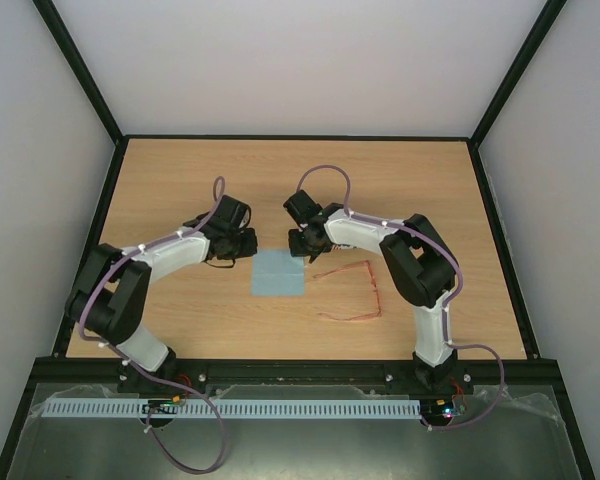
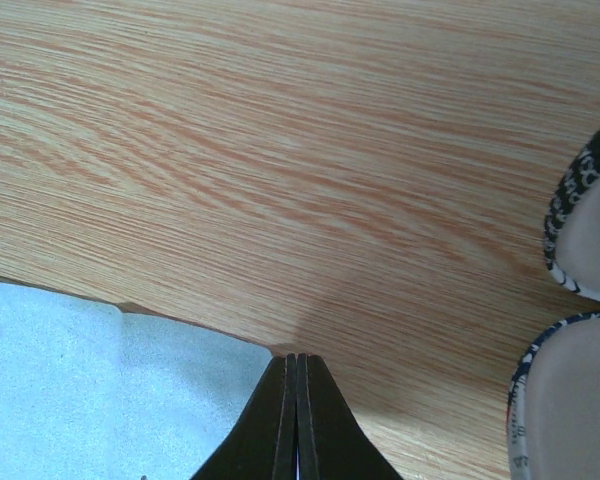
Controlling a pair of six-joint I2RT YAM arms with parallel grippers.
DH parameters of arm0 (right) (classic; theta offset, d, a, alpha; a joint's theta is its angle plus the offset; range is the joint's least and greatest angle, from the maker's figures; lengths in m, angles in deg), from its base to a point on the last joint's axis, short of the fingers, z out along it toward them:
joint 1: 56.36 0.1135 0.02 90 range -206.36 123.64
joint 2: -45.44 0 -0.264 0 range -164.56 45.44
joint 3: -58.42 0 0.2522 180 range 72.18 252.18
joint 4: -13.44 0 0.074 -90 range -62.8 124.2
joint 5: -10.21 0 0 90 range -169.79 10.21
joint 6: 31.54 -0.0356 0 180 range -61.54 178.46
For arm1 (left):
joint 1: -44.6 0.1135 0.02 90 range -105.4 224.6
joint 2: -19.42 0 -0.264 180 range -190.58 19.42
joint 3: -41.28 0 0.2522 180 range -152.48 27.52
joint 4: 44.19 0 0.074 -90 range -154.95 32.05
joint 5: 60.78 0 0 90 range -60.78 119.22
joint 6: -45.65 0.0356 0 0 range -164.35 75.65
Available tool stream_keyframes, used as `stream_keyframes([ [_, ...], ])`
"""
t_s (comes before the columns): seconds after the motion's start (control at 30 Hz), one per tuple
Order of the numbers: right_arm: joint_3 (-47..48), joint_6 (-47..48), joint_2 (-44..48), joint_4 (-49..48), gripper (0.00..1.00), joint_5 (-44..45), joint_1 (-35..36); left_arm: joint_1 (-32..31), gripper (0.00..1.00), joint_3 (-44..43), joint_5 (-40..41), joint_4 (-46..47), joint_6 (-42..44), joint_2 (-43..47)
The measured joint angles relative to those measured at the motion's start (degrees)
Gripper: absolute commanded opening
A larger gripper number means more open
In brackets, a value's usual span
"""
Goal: Organize the sunglasses
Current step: Fold the glasses cleaning cloth at the center of the board.
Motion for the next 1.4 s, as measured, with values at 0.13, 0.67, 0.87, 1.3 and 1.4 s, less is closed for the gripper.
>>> stream_keyframes([
  [0.13, 0.00, 0.00, 0.00, 0.00, 0.01, -0.13, 0.00, -0.92, 0.13, -1.14, 1.14, 0.31, 0.74, -2.93],
  [0.67, 0.00, 0.17, 0.00, -0.02, 0.01, -0.15, 0.00, -3.54, 0.22, -4.00, 6.54, 0.46, 2.32, -8.85],
  [0.87, 0.00, 0.17, 0.00, -0.02, 0.01, -0.15, 0.00, -3.61, 0.25, -4.02, 7.58, 0.61, 2.67, -10.03],
  [1.3, 0.00, 0.22, 0.00, -0.02, 0.01, -0.13, 0.00, -4.04, 0.15, -4.04, 7.82, 1.33, 3.02, -10.36],
  [1.4, 0.00, 0.22, 0.00, -0.02, 0.01, -0.13, 0.00, -4.37, 0.12, -3.82, 7.87, 1.77, 2.97, -10.36],
])
